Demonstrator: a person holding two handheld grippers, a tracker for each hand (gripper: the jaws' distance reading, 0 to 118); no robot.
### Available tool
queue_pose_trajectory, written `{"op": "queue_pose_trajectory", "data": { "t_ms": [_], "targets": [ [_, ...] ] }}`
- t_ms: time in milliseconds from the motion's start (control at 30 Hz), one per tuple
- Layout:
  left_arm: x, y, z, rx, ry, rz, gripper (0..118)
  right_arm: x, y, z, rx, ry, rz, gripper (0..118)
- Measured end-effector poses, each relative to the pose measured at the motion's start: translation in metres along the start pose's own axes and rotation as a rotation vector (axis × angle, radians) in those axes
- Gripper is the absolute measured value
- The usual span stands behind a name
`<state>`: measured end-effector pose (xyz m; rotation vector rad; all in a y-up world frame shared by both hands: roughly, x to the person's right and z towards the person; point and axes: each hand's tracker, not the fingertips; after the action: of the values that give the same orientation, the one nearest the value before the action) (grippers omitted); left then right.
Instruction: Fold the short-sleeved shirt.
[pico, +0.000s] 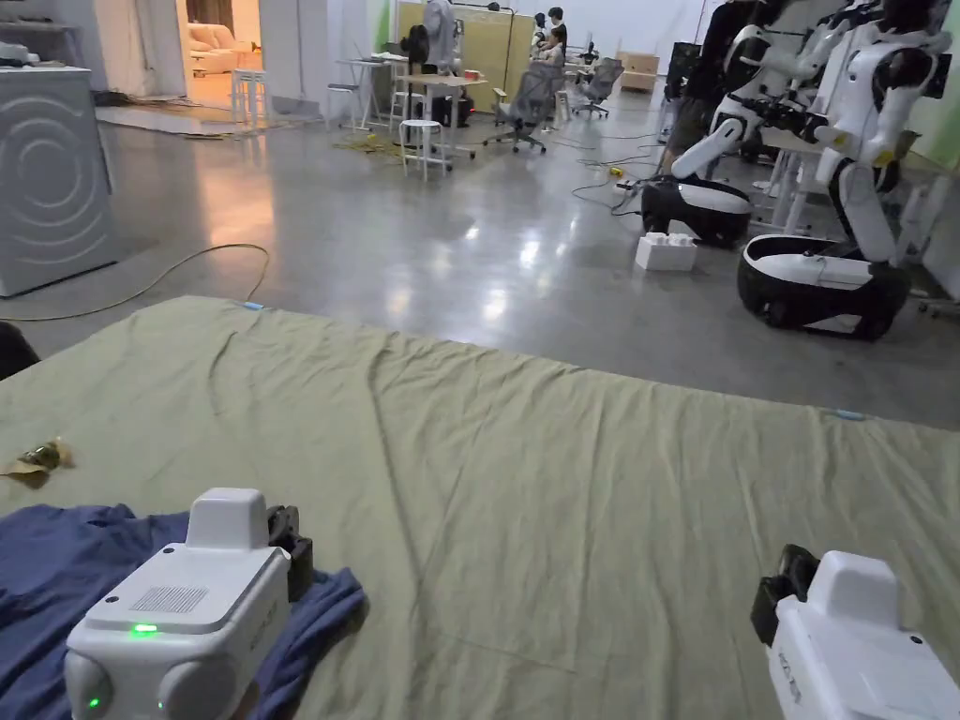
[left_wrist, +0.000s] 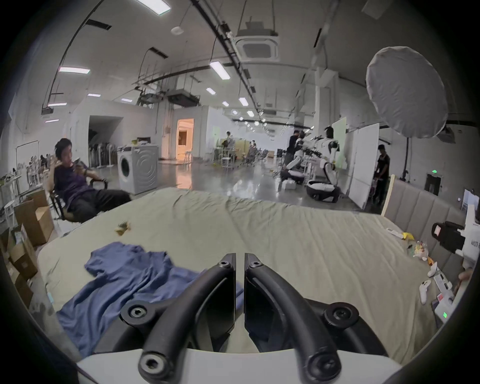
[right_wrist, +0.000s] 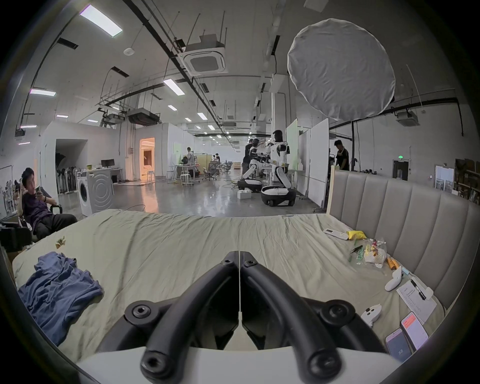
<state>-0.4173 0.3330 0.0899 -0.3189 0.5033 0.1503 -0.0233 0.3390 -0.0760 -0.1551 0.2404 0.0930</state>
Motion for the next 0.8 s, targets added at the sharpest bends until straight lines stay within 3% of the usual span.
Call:
{"op": "queue_pose_trajectory", "data": {
  "t_ms": [133, 267, 300, 333, 400, 433, 500, 733, 800],
  "targets": [
    [-0.062, -0.017, -0.003, -0.122, 0.039, 0.064, 6, -0.005, -0.006, -0.005, -0.040, 0.035, -0.028, 1],
    [-0.118, -0.035, -0.019, -0.288, 0.130, 0.108, 9, -0.018, -0.010, -0.006, -0.043, 0.059, 0.003, 1],
    [-0.135, -0.040, -0.026, -0.316, 0.130, 0.121, 19, -0.022, -0.008, -0.003, -0.046, 0.068, 0.005, 1],
    [-0.146, -0.043, -0.031, -0.335, 0.133, 0.122, 37, -0.025, -0.009, -0.003, -0.050, 0.074, 0.010, 1],
    [-0.143, -0.044, -0.019, -0.380, 0.153, 0.112, 85, -0.031, -0.012, -0.004, -0.057, 0.091, 0.016, 1],
    [-0.148, -0.047, -0.024, -0.399, 0.171, 0.104, 85, -0.034, -0.012, -0.003, -0.060, 0.105, 0.020, 1],
    [-0.154, -0.051, -0.032, -0.433, 0.191, 0.077, 104, -0.040, -0.015, -0.003, -0.065, 0.119, 0.040, 1],
    [-0.159, -0.077, -0.071, -0.605, 0.136, 0.078, 106, -0.047, -0.022, -0.012, -0.082, 0.130, 0.074, 1],
    [-0.162, -0.088, -0.084, -0.633, 0.120, 0.074, 100, -0.048, -0.024, -0.014, -0.086, 0.131, 0.087, 1]
  ]
}}
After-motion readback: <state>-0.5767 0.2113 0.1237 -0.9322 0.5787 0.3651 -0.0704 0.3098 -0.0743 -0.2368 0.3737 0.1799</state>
